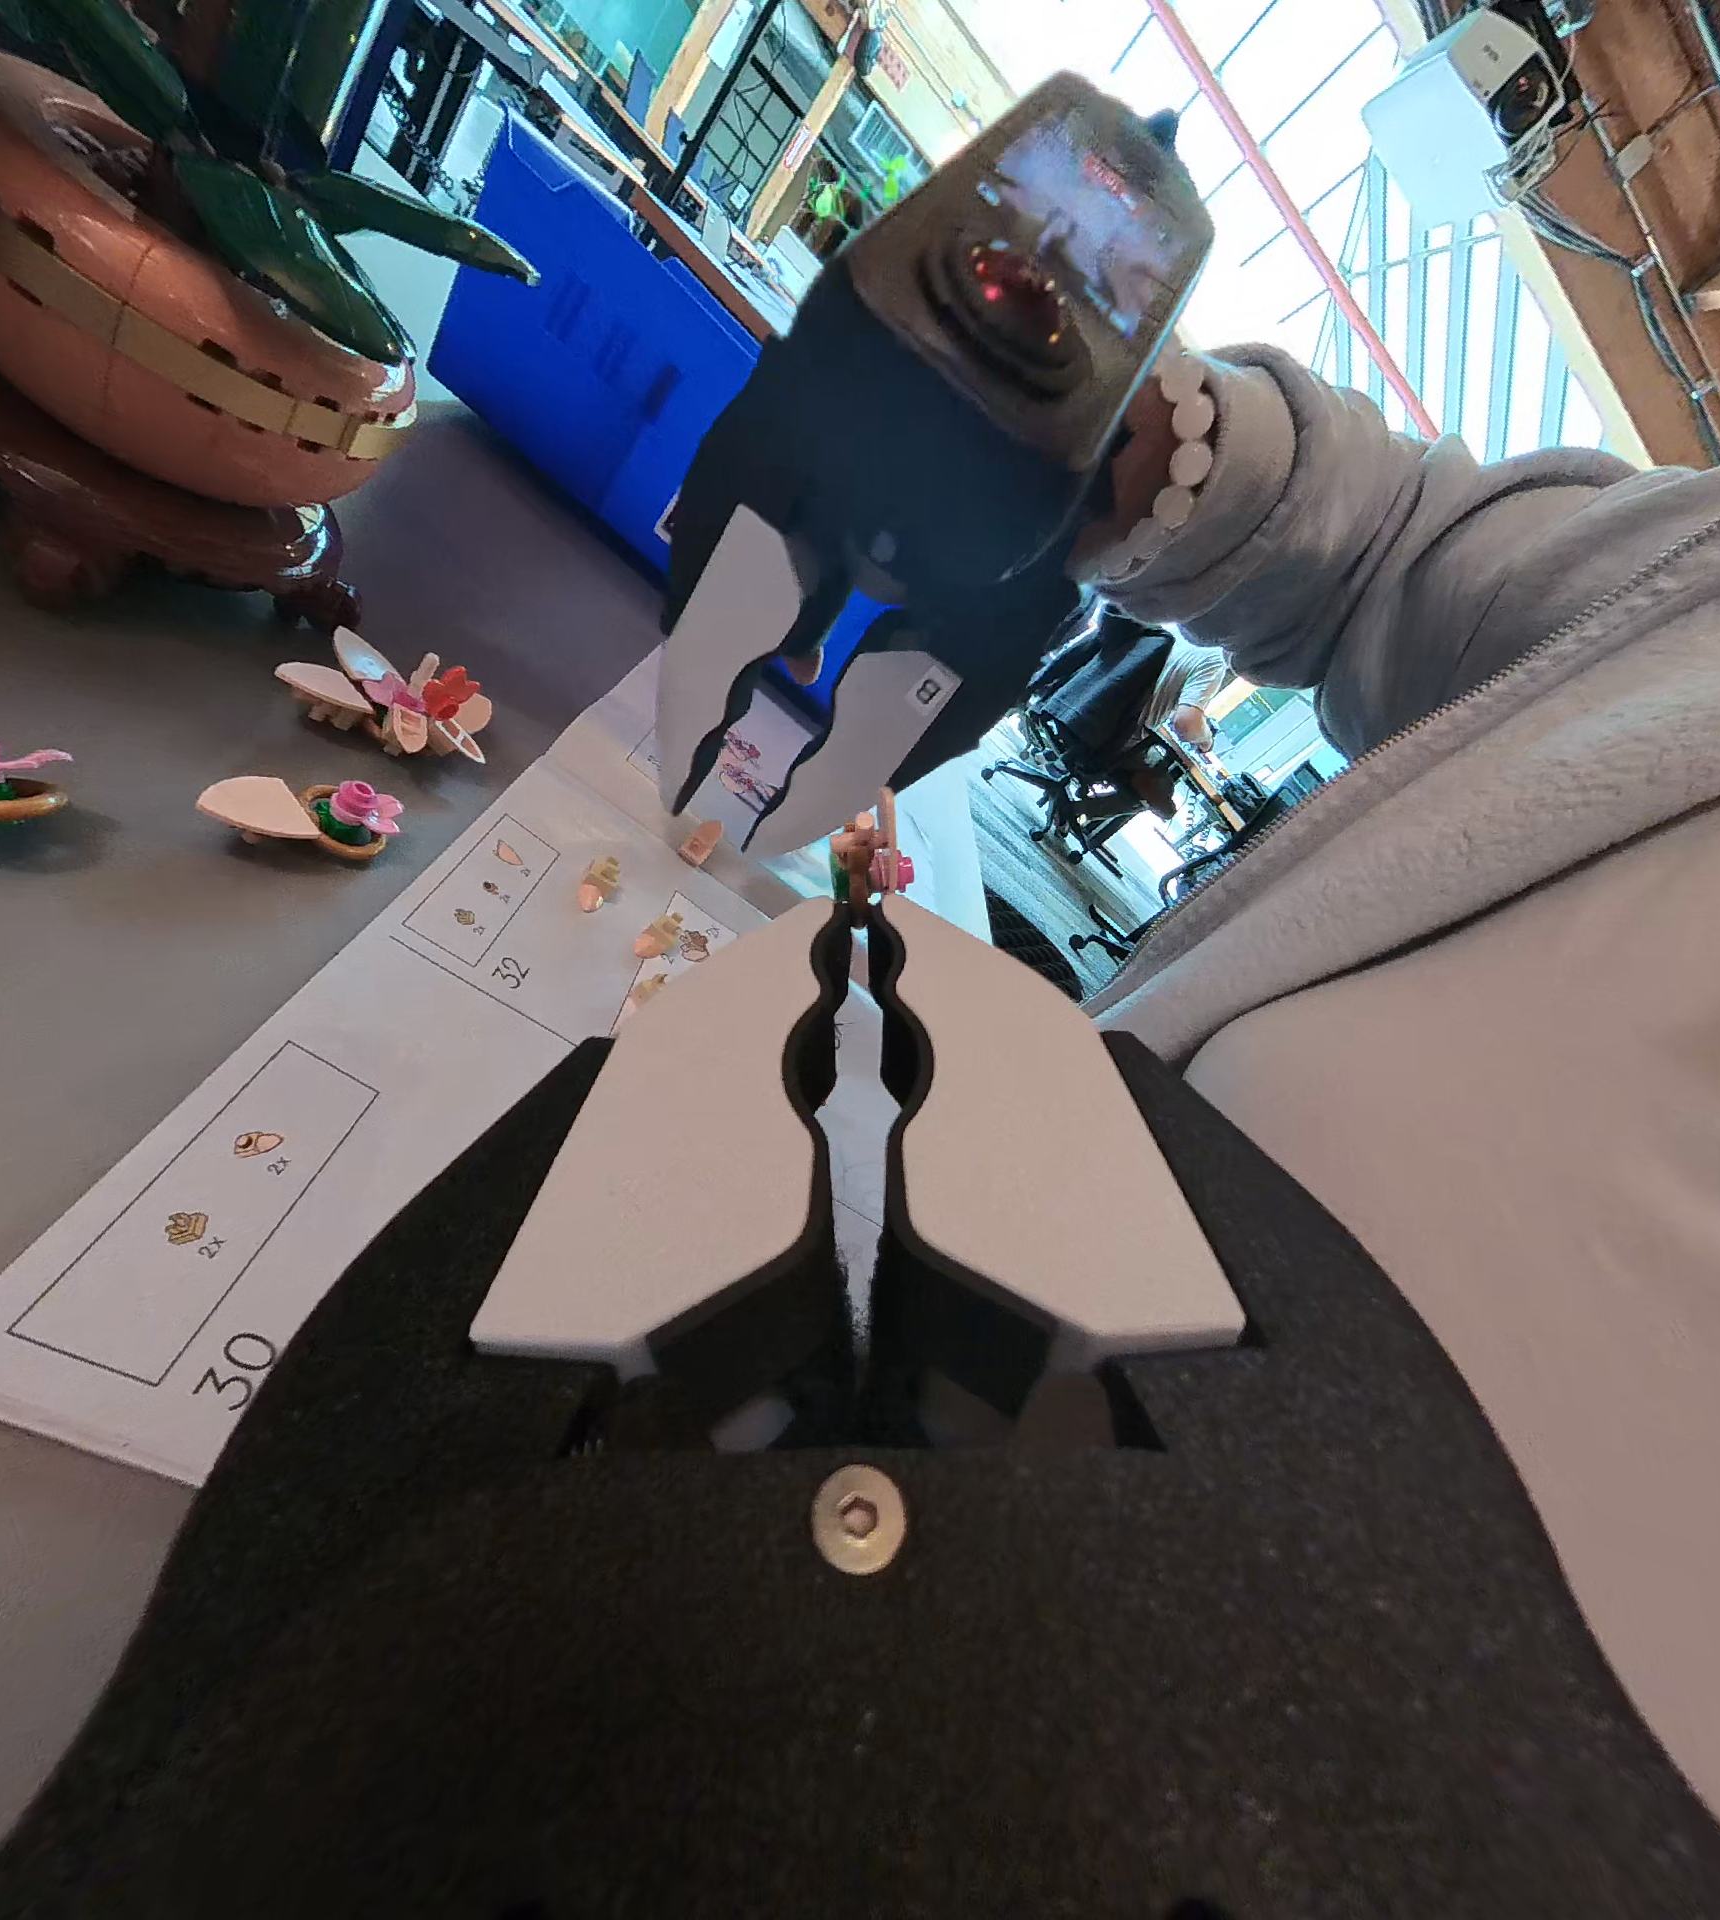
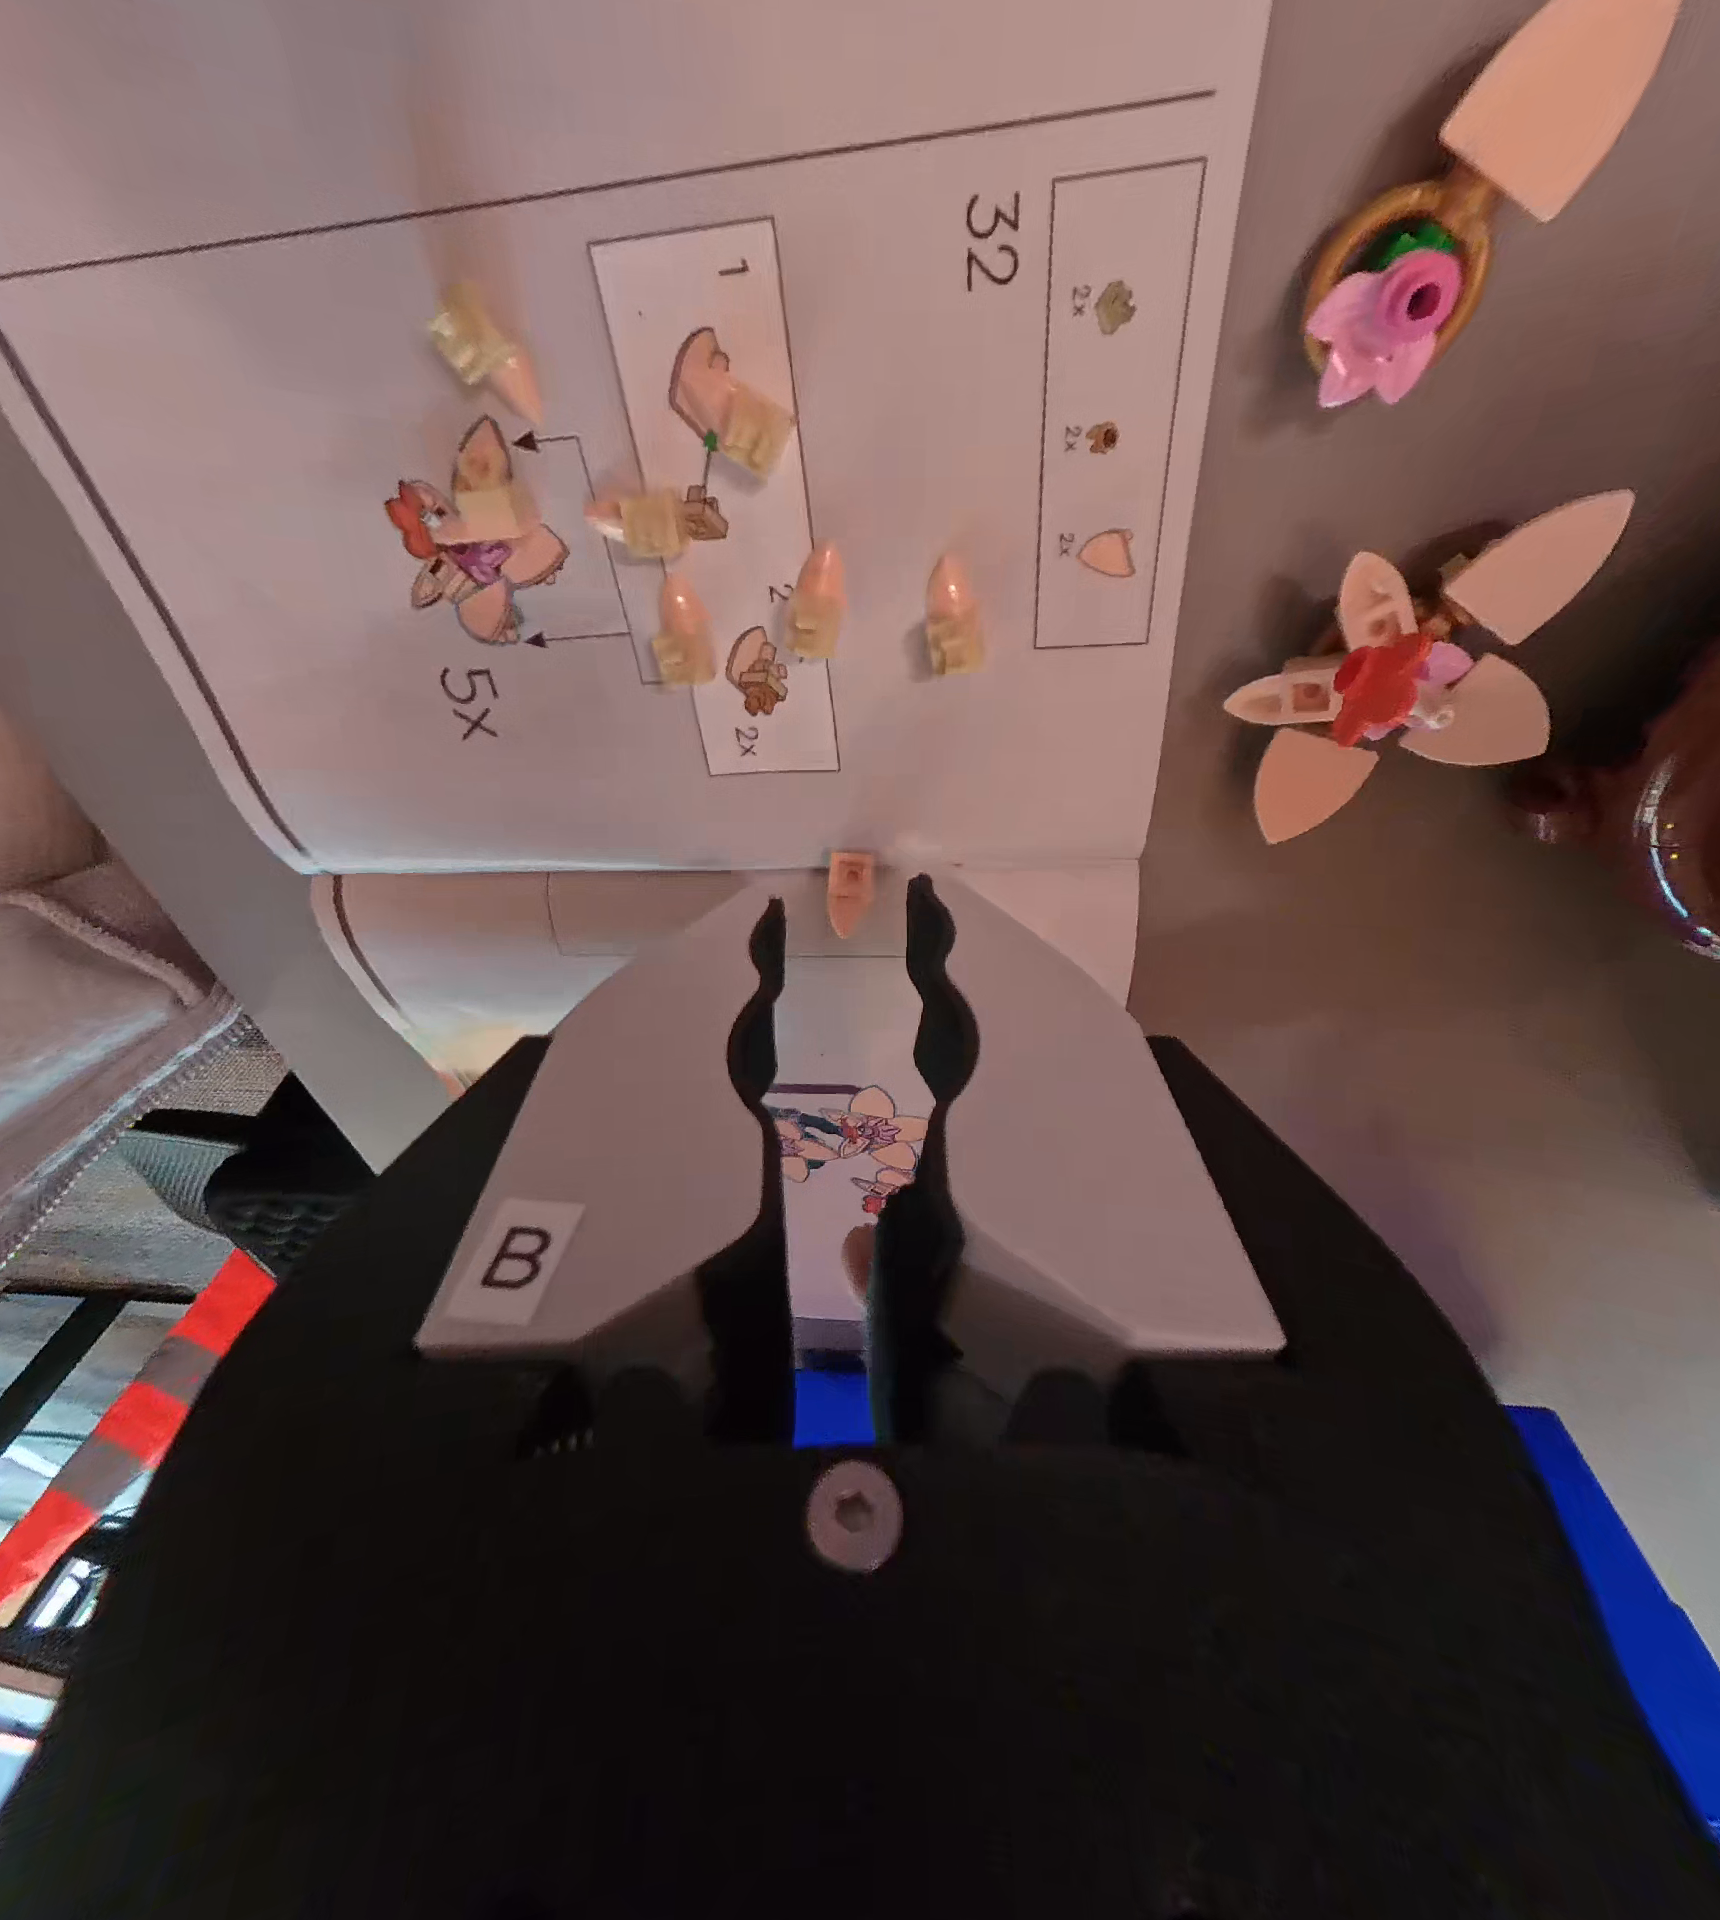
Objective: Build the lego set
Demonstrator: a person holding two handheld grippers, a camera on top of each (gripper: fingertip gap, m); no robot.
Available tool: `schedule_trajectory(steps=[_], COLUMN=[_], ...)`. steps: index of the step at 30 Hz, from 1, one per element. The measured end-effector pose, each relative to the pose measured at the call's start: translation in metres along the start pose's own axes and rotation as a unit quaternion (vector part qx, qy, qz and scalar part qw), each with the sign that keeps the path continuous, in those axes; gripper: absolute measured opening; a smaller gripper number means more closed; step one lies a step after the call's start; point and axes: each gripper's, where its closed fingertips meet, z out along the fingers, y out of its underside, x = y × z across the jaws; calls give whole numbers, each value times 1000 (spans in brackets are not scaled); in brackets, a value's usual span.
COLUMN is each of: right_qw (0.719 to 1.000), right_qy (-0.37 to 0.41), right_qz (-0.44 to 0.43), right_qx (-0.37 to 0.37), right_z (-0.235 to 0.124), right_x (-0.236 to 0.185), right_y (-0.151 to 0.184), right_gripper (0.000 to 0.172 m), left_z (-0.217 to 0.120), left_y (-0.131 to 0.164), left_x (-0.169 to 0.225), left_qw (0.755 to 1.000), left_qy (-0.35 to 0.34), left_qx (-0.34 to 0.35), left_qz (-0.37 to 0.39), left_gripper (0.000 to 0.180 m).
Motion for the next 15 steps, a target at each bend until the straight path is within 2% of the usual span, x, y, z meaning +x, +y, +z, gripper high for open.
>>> schedule_trajectory(steps=[7,11,13,15], right_qw=[1000,1000,999,991], right_qy=[2,13,25,21], right_qz=[7,4,0,-3], right_qx=[-11,-7,31,135], right_z=[10,13,6,-13], right_x=[-1,1,4,3], right_y=[-1,2,0,-14], right_gripper=[16,7,7,7], left_z=[0,0,0,0], left_y=[-1,0,0,0], left_x=[2,1,0,1], left_qw=[1000,1000,1000,1000], left_qy=[5,3,2,3], left_qx=[2,2,1,2], left_qz=[-1,-3,-3,-4], left_gripper=[3,3,3,3])
